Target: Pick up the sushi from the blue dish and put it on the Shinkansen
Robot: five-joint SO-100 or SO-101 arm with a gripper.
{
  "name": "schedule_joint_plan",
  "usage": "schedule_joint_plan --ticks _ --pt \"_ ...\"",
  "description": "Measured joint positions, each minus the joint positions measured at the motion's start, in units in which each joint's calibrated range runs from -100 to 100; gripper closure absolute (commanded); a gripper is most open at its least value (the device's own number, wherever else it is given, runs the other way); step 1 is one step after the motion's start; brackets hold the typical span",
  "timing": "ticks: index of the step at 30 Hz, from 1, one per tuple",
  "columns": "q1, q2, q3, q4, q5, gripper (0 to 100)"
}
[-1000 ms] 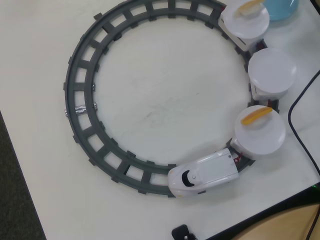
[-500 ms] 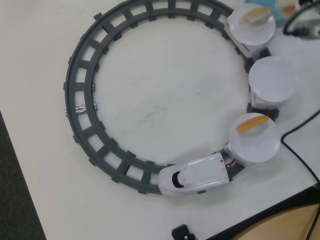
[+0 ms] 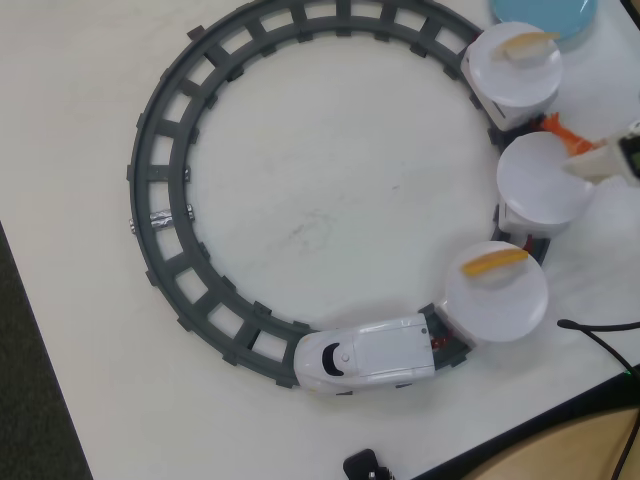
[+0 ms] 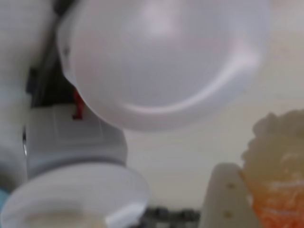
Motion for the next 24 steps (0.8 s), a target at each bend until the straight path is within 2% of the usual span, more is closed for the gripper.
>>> schedule_joint_plan --ticks 7,24 --pt "-4.2 -1.0 13.2 -5.1 0.2 98" --pt "-6.6 -1.5 17.4 -8.6 0.1 97"
